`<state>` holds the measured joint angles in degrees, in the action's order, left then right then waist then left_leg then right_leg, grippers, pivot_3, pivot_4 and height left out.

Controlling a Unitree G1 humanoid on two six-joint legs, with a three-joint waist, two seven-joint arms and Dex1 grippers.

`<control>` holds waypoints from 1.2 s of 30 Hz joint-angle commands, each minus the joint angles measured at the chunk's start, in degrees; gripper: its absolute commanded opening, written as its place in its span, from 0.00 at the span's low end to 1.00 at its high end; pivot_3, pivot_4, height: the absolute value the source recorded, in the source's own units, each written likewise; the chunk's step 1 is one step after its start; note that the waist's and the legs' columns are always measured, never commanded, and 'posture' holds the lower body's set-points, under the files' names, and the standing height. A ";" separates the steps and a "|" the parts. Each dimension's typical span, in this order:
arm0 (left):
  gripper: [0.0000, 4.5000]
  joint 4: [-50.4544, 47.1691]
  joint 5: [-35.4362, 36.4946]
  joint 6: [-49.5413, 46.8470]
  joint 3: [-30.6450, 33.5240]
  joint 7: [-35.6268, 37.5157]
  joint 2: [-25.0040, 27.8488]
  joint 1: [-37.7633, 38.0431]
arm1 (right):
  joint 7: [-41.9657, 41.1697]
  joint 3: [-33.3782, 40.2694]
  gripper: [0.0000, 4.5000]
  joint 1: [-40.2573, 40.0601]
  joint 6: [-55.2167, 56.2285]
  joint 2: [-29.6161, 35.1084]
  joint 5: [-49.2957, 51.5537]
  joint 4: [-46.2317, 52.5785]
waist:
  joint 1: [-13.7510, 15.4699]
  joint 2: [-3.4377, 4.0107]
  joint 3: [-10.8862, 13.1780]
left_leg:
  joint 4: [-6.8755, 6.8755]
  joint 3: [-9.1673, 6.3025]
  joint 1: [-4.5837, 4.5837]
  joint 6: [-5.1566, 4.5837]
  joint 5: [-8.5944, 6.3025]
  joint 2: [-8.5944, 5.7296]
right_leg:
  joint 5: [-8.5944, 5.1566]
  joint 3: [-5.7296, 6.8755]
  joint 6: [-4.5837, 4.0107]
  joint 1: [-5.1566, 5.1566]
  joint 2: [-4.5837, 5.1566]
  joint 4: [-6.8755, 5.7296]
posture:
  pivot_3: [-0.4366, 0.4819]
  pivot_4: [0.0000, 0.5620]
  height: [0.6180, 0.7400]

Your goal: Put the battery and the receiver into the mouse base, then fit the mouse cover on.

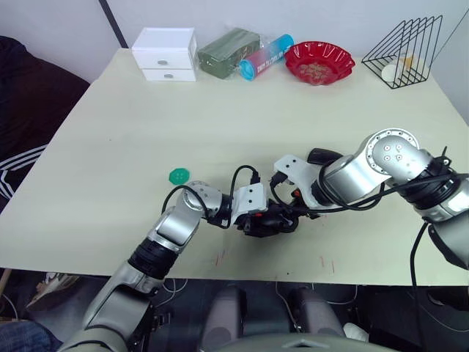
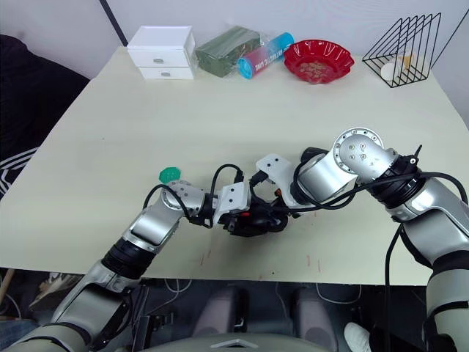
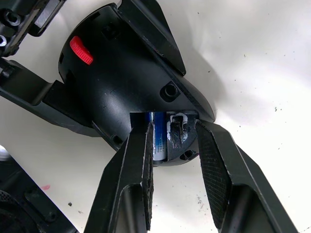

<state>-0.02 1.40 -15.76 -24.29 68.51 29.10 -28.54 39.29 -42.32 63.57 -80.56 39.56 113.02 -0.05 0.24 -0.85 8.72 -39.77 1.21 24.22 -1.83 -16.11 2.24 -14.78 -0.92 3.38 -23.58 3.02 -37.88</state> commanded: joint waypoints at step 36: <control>0.68 1.96 -1.14 -0.12 -1.59 0.28 -0.17 -0.43 | -10.42 6.98 0.31 -3.25 3.81 16.86 -0.27 15.44 | 0.46 0.06 0.05 | 0.00 -0.05 0.18 0.00 0.00 0.00 | 0.00 0.05 0.00 -0.11 0.02 0.08 | 0.48 0.27 1.00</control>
<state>0.91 1.43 -15.40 -24.35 68.99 28.60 -29.44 29.76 -38.63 60.65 -77.40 55.01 112.44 13.14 0.70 -0.79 8.76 -39.77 1.16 24.39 -1.83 -16.11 2.24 -14.78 -0.88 3.37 -23.68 3.03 -37.79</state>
